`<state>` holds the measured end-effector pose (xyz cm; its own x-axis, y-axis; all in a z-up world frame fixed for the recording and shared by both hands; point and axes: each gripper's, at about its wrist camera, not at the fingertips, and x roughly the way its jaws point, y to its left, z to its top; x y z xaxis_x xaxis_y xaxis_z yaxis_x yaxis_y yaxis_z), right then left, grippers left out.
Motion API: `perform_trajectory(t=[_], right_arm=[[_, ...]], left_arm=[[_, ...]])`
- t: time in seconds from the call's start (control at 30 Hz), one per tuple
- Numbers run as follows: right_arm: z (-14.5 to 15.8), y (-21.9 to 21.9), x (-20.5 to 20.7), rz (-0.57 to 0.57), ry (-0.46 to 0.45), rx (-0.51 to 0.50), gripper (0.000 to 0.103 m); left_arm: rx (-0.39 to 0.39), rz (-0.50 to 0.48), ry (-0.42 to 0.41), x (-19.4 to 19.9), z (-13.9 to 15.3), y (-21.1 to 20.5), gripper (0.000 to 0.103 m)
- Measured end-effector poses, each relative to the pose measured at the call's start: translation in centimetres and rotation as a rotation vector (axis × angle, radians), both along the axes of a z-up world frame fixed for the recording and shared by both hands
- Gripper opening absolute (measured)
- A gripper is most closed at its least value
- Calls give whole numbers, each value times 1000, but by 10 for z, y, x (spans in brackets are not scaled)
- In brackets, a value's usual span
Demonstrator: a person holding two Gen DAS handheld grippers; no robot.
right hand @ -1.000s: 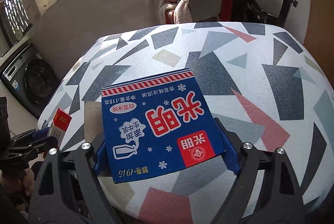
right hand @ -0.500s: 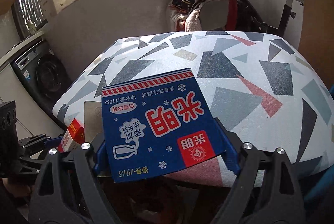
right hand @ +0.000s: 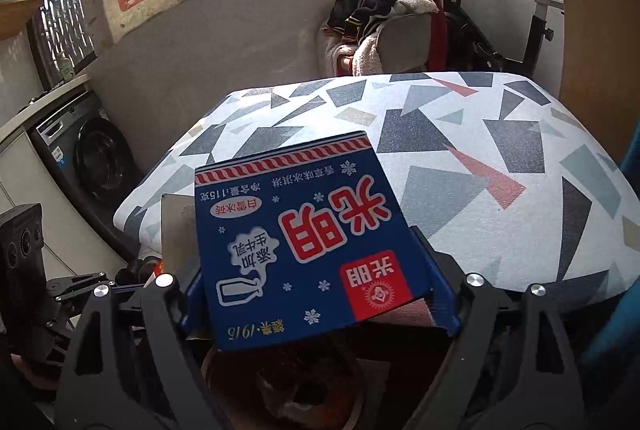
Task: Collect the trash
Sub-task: 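Carry both boxes over the bin and open both grippers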
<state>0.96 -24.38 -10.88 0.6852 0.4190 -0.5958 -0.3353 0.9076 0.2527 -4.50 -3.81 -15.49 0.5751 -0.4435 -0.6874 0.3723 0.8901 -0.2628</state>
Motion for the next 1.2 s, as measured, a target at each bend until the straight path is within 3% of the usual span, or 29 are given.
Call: perform_trajectory(t=[0.07, 0.1, 0.23, 0.43, 0.73, 1.2], right_arm=[[0, -4, -3, -9, 1, 5, 84], [-1, -6, -5, -12, 4, 5, 84], [-12, -9, -9, -16, 37, -3, 84], [-28, 6, -17, 34, 79, -25, 84], [-46, 45, -28, 144, 136, -71, 84], [-67, 65, -40, 205, 212, -134, 85]], left_arm=[[7, -11, -4, -2, -1, -4, 59], [8, -4, -7, -3, -2, -3, 67], [-10, 84, -48, -5, 6, 17, 83], [-35, 227, -129, -2, 30, 57, 93], [7, 340, -142, 2, 37, 91, 96], [36, 333, -130, -2, 30, 88, 97]])
